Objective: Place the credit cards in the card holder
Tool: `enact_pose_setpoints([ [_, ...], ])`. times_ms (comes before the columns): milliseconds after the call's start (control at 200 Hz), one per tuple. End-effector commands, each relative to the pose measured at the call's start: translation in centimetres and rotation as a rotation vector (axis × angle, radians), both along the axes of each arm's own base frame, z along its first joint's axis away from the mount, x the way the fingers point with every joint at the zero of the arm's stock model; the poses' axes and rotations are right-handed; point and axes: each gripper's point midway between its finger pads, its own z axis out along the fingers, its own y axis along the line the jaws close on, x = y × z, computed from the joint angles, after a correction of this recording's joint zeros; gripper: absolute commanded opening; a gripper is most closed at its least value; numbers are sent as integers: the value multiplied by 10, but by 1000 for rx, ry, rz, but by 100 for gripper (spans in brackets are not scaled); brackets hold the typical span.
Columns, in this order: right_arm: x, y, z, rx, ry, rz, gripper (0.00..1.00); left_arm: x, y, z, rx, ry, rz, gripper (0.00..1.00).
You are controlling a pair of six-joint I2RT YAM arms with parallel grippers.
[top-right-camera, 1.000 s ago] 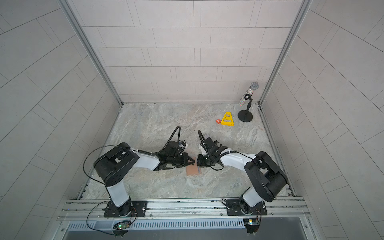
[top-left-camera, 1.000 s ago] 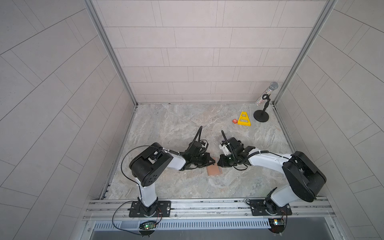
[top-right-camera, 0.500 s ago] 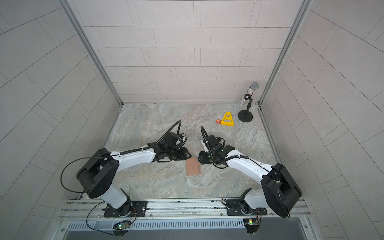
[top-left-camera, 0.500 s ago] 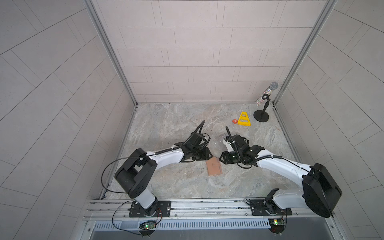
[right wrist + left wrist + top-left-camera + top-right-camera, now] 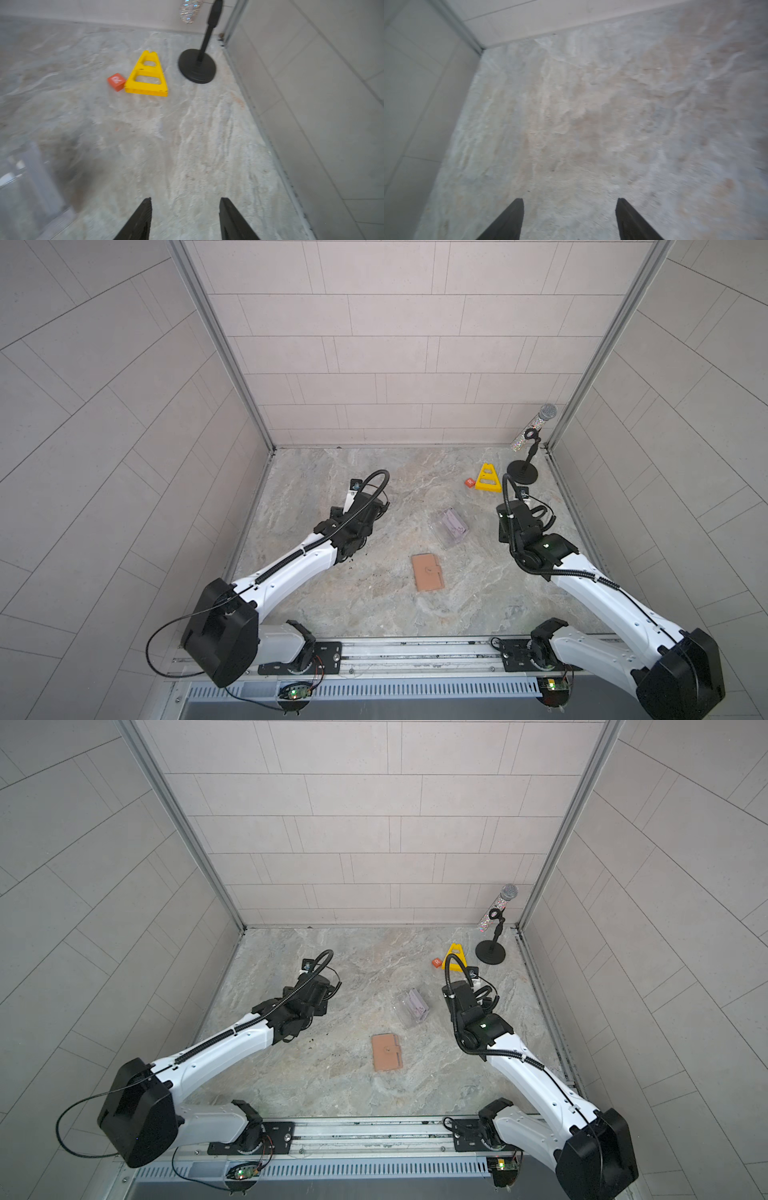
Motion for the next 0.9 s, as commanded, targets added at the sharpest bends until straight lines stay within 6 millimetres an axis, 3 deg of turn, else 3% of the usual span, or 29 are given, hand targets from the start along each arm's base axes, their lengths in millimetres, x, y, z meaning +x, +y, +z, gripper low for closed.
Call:
enact_pose_setpoints([
  [0,-6,-43,6,-133,-49,-144,57,10,44,22,158,-124,129,77],
  [175,3,-72,-15,-96,-140,-222,59,21,76,-4,171,-144,182,82],
  [410,29,-68,-35,-146,-204,-164,64,39,100,-36,119,-127,168,96],
  [551,45,-63,-53,-139,-215,-109,65,48,102,-50,108,-154,117,99],
  [736,61,-58,-53,-73,-300,-47,67,54,109,-46,-19,-274,82,100],
  [896,72,-54,-65,0,-376,22,67,54,117,-59,-113,-358,54,100],
])
